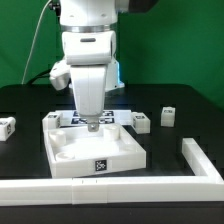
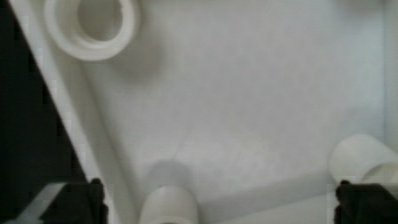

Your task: Assemble one leg

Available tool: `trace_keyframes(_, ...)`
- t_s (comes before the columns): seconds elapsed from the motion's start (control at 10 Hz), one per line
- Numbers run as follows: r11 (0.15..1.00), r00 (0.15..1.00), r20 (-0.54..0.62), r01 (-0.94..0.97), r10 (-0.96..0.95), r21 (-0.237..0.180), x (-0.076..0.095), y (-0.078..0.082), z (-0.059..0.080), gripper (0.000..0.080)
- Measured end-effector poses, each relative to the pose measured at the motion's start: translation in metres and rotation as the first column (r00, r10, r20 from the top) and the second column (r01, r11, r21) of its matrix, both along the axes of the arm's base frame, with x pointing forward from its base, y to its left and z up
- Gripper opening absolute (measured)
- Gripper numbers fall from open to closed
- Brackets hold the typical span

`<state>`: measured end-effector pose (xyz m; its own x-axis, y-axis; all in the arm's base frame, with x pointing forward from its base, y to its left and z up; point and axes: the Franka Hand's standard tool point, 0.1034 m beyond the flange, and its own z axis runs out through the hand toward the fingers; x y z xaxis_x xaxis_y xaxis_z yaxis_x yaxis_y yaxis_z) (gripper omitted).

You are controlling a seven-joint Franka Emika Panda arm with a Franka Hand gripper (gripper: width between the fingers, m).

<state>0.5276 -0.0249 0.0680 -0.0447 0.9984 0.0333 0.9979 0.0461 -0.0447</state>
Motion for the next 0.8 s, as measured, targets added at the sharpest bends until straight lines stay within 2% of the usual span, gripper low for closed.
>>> trace_keyframes(0.1,0.999,0.998,0.044,-0.052,0.053,-0.006,-0.003,0.000,-0.005,0.0650)
trace_keyframes(0.2,0.999,0.998,0.039,-0.051,0.051,-0.007,-0.009,0.000,-0.007,0.0650)
trace_keyframes(0.6,0.999,0.998,0.038,-0.048,0.049,-0.008,-0.009,-0.001,-0.008,0.0650)
trace_keyframes(0.8,0.998,0.997,0.033,-0.064,0.065,-0.013,-0.024,0.001,-0.013,0.0650)
